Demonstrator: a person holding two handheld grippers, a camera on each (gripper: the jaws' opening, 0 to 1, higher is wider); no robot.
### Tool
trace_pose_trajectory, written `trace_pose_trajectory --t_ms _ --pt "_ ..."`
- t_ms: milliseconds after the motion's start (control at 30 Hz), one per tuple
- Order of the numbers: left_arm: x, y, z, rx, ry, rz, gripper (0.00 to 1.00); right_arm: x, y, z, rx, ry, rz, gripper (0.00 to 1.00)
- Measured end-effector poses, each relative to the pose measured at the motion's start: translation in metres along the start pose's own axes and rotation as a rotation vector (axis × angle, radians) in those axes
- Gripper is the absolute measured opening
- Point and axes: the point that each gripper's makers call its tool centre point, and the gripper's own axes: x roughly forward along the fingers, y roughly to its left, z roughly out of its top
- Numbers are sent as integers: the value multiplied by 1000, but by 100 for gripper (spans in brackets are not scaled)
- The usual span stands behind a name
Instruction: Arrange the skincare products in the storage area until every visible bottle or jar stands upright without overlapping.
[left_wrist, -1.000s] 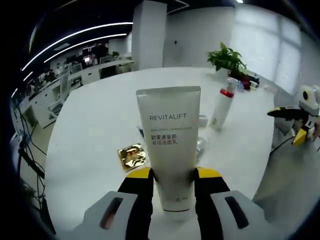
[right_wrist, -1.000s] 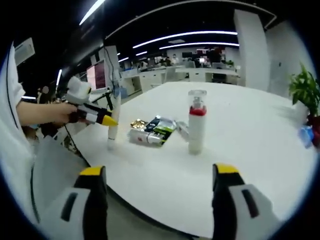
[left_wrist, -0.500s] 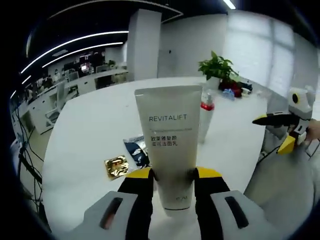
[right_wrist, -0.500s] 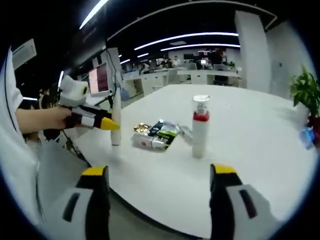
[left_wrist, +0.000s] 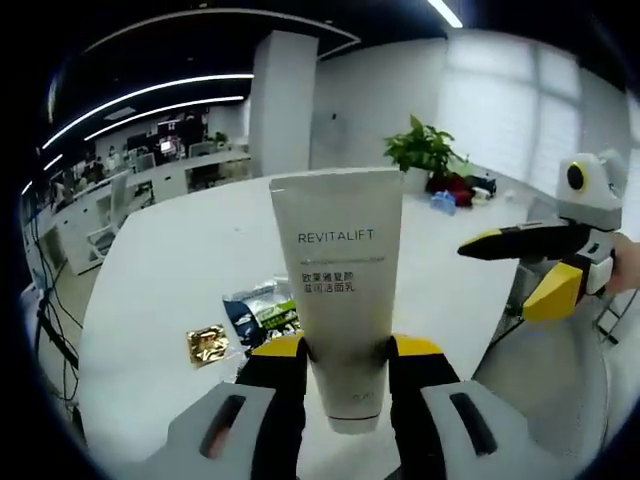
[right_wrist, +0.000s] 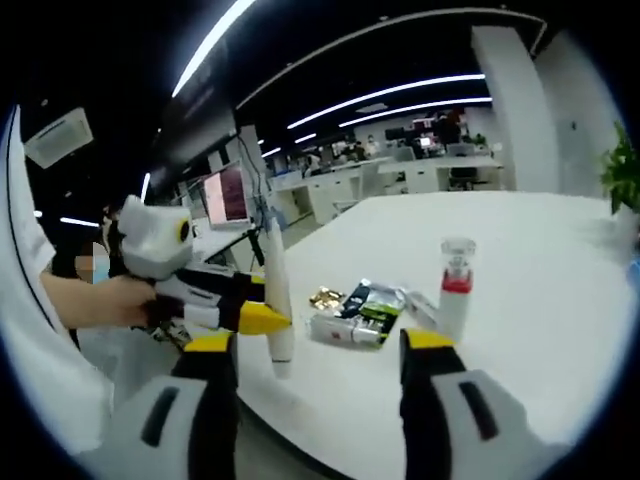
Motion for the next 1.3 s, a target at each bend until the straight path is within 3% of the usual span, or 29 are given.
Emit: trace_pose_trajectory --t_ms 167,467,867,1167,1300 --pt "1 -18 8 -3 -25 -17 28 10 17 13 -19 -21 46 56" --pt "0 -43 12 46 -35 -63 29 21 24 23 -48 -26 59 40" --pt "1 -54 18 59 -46 -95 29 24 22 24 -50 -23 47 21" --pt "3 -57 19 62 -39 -115 29 25 18 24 -65 -17 38 15" --pt "2 -59 19 66 -37 -170 30 23 17 24 -82 -10 73 13"
